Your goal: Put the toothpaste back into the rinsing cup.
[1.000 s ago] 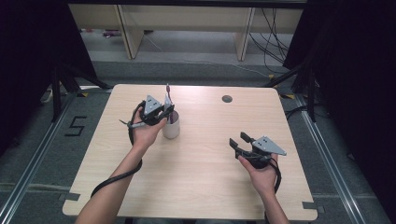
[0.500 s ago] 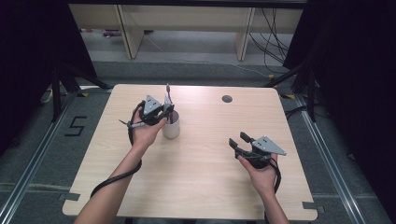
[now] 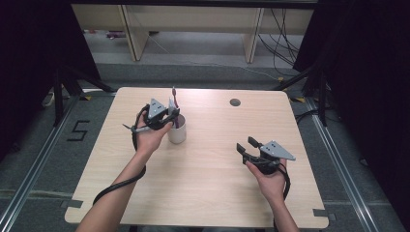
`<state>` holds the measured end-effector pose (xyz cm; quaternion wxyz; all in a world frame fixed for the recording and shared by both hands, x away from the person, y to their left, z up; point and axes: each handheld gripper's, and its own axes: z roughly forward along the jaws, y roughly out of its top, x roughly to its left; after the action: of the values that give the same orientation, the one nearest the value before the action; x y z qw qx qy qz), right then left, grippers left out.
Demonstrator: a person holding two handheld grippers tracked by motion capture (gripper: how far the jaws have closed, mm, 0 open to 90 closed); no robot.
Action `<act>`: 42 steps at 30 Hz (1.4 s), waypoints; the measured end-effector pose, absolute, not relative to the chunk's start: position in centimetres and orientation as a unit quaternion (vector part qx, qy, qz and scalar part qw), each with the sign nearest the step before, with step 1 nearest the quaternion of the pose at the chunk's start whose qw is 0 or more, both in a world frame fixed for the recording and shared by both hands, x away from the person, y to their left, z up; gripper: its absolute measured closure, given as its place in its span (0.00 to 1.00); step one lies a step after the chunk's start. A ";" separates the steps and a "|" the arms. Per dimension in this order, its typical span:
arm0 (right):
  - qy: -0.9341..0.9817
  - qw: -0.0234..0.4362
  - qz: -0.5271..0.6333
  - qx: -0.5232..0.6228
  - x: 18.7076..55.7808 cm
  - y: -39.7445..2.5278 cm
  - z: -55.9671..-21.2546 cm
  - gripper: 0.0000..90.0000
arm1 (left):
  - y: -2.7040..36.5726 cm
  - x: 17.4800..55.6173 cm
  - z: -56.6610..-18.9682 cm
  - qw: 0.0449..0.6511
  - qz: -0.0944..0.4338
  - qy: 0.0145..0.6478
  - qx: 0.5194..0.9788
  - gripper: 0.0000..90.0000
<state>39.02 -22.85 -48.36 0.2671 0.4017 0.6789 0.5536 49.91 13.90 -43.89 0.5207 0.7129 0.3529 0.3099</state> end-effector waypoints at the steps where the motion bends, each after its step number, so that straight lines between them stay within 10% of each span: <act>1: 0.680 0.272 0.553 0.398 39.1 -22.9 -48.4 0.49 | 13.9 49.9 -43.9 0.522 0.309 0.354 0.712 0.80; 42: 0.681 0.264 0.555 0.397 39.2 -22.8 -48.6 0.49 | 14.7 48.3 -43.1 0.525 0.313 0.365 0.703 0.46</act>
<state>39.17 -22.81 -48.58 0.2643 0.3968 0.6814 0.5554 48.30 14.66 -43.07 0.5248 0.7026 0.3648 0.3126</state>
